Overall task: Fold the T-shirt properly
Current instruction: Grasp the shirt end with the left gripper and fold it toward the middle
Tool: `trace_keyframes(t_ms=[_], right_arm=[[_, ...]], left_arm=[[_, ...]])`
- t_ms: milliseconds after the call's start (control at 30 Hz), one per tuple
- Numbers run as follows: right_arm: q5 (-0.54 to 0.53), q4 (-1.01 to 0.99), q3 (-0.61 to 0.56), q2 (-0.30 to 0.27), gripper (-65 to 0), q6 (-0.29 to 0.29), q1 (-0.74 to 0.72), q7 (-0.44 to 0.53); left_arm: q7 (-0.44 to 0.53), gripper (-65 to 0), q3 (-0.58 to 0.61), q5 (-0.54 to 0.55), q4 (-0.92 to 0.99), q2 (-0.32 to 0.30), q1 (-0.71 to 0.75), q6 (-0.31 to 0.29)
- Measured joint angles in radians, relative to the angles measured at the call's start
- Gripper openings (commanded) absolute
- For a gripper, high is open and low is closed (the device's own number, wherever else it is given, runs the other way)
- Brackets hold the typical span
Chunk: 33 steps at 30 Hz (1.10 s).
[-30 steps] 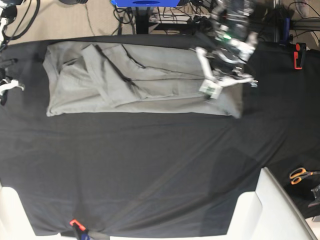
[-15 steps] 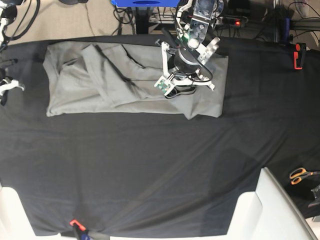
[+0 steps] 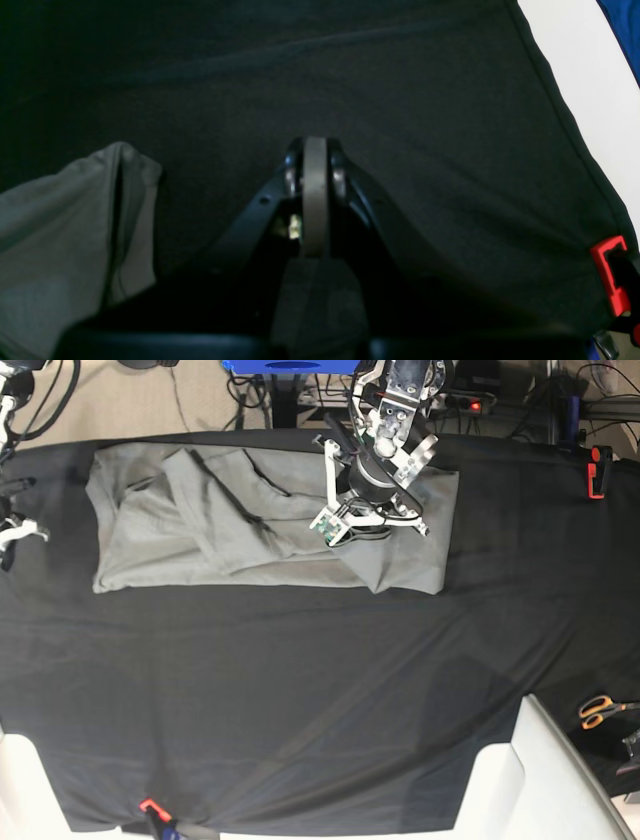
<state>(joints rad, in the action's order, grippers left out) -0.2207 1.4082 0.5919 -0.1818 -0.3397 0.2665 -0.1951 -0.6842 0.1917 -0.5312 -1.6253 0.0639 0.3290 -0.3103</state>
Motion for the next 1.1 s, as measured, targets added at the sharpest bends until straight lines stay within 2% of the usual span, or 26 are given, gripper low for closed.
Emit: trace_keyframes(t_ms=[133, 233, 367, 467, 567, 667, 900, 967, 1000, 1033, 1067, 1100], right_arm=[[0.000, 0.000, 0.000, 0.000, -64.1, 0.000, 0.000, 0.000], [0.000, 0.000, 0.000, 0.000, -64.1, 0.000, 0.000, 0.000], [0.000, 0.000, 0.000, 0.000, -64.1, 0.000, 0.000, 0.000], [0.000, 0.000, 0.000, 0.000, -64.1, 0.000, 0.000, 0.000], [0.000, 0.000, 0.000, 0.000, -64.1, 0.000, 0.000, 0.000], [0.000, 0.000, 0.000, 0.000, -64.1, 0.000, 0.000, 0.000], [0.000, 0.000, 0.000, 0.000, -64.1, 0.000, -0.005, 0.000], [-0.001, 0.000, 0.000, -0.001, -64.1, 0.000, -0.005, 0.000], [-0.002, 0.000, 0.000, -0.002, -64.1, 0.000, -0.005, 0.000], [0.000, 0.000, 0.000, -0.002, -64.1, 0.001, -0.005, 0.000], [0.000, 0.000, 0.000, -0.002, -64.1, 0.000, -0.005, 0.000], [-0.001, 0.000, 0.000, -0.002, -64.1, 0.000, -0.005, 0.000]], left_arm=[[-0.005, -64.8, 0.065, -0.015, 0.000, -0.017, 0.001, 0.001], [-0.004, -47.6, 0.104, -0.015, 0.000, -0.020, 0.004, 0.000], [-0.004, -33.9, 0.142, -0.019, 0.000, -0.022, 0.004, 0.001], [-0.004, -26.8, 0.177, -0.020, 0.000, -0.023, 0.004, 0.000], [-0.003, -21.1, 0.218, -0.103, 0.000, -0.029, 0.003, 0.001], [-0.005, -17.1, 0.282, -0.130, 0.000, -0.036, 0.002, 0.000], [-0.006, -17.9, 0.299, -0.127, -0.061, -0.038, 0.005, -0.003], [-0.004, -20.7, 0.298, -0.127, -0.109, -0.051, 0.015, -0.001], [-0.008, -24.7, 0.287, -0.122, -0.132, -0.059, 0.021, -0.003], [-0.042, -31.4, 0.272, -0.121, -0.145, -0.065, 0.023, -0.003], [-0.081, -39.5, 0.256, -0.125, -0.150, -0.070, 0.023, -0.001], [-0.104, -50.8, 0.237, -0.129, -0.152, -0.077, 0.023, -0.003]])
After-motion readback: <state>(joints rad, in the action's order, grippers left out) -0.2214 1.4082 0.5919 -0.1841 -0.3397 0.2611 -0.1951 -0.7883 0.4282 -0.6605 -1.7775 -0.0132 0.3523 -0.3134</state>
